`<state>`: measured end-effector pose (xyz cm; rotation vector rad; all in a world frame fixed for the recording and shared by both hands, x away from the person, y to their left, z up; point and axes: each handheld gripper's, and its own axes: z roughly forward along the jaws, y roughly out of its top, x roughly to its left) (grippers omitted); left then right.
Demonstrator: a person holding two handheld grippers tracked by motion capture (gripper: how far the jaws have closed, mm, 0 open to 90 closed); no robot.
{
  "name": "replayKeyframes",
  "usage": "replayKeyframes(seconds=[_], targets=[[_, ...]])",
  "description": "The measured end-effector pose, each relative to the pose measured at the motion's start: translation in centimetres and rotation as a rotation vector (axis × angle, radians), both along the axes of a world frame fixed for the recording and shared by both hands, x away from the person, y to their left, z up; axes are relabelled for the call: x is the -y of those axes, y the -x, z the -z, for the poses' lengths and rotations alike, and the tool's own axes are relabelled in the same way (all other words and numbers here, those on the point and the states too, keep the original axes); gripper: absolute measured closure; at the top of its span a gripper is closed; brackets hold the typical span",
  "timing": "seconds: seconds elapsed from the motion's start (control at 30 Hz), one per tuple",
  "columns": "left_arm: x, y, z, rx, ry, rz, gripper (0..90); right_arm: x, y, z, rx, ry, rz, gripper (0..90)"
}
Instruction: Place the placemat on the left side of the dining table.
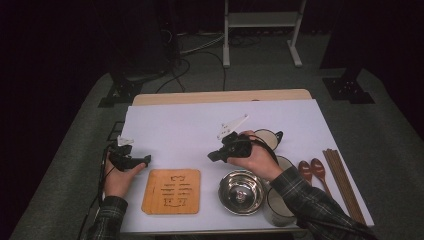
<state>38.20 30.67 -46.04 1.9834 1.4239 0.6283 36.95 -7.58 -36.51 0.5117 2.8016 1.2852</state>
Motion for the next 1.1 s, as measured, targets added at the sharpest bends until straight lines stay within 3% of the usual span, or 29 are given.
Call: replayKeyframes(seconds=[0.67,1.1], targets=[[0.0,0.0,0.0,0.000,0.000,0.000,2.4,-4.2,0.5,0.7,-0.022,0.035,-0.083,89.6],[0.0,0.0,0.0,0.002,0.002,-0.002,2.4,-6.2,1.0,1.8,-0.023,0.098,-0.126,89.6]])
